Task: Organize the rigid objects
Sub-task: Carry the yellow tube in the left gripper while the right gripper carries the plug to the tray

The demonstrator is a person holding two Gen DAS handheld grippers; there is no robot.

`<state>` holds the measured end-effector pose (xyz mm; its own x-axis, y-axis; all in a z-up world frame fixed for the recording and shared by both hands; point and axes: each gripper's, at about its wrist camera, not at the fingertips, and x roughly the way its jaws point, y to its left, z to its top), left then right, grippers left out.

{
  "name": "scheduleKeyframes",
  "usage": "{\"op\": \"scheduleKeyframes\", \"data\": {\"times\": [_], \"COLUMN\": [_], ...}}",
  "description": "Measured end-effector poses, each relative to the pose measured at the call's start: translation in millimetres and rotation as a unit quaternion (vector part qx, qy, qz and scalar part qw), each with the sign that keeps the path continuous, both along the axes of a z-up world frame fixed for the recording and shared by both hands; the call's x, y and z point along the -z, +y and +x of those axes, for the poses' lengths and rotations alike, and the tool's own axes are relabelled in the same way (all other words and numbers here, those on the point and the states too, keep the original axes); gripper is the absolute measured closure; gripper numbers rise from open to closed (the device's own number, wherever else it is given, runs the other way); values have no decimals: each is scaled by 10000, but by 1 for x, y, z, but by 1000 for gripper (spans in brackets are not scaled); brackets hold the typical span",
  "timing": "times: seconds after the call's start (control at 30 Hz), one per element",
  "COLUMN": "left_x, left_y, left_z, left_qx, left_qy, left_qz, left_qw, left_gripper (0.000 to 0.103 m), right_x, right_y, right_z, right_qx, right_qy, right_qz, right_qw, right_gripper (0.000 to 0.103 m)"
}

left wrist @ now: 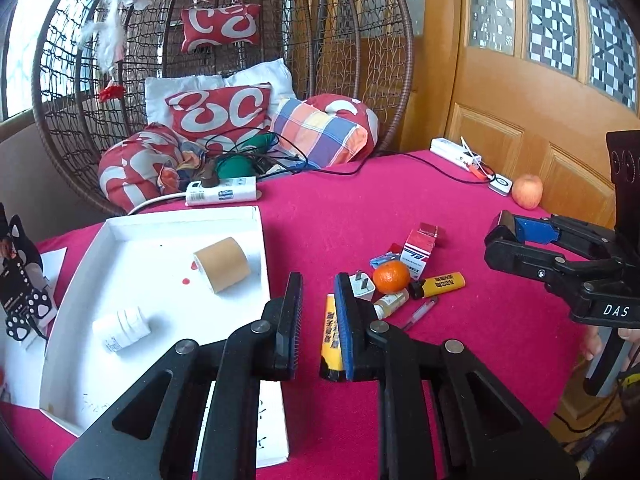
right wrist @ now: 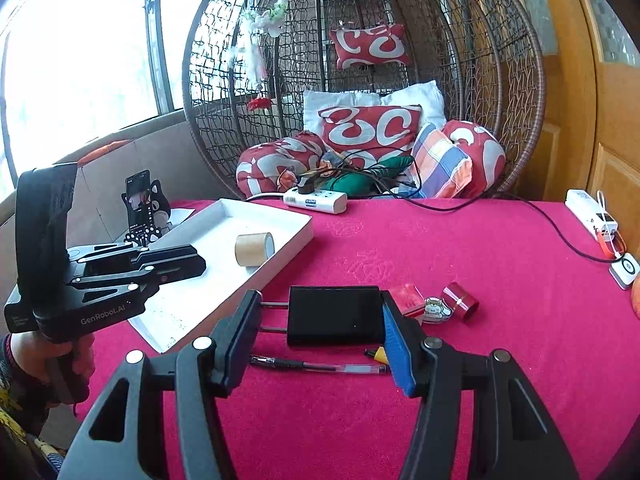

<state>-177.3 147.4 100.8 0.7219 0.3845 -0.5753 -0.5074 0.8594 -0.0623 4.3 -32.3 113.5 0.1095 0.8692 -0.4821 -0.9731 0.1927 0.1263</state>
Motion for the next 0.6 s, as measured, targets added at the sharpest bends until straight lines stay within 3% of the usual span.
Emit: {"op": "scheduleKeyframes", "data": {"times": [0.2, 0.27, 0.33, 0.6], "left_x": [17, 29, 41, 78], "left_y": [13, 15, 15, 14], "left_z": [-2, 6, 19, 78], "left_qx": [58, 88, 155, 553], "left_qy": [254, 368, 562, 1664], "left_qz": [-389, -531, -619, -273], "left_qw": [9989, 9979, 9964, 9841], "left_gripper": [85, 70, 62, 62], "right_x": [-5, -3, -2, 3], "right_y": [-2, -4, -7, -14], "right_z": [-3, -2, 0, 12], "right_qx": [28, 54, 86, 129], "right_qy": [13, 60, 113, 393], "right_qz": [60, 66, 93, 114], "right_qw": [10000, 9999, 9999, 9991], "right_gripper": [45, 45, 45, 45]}}
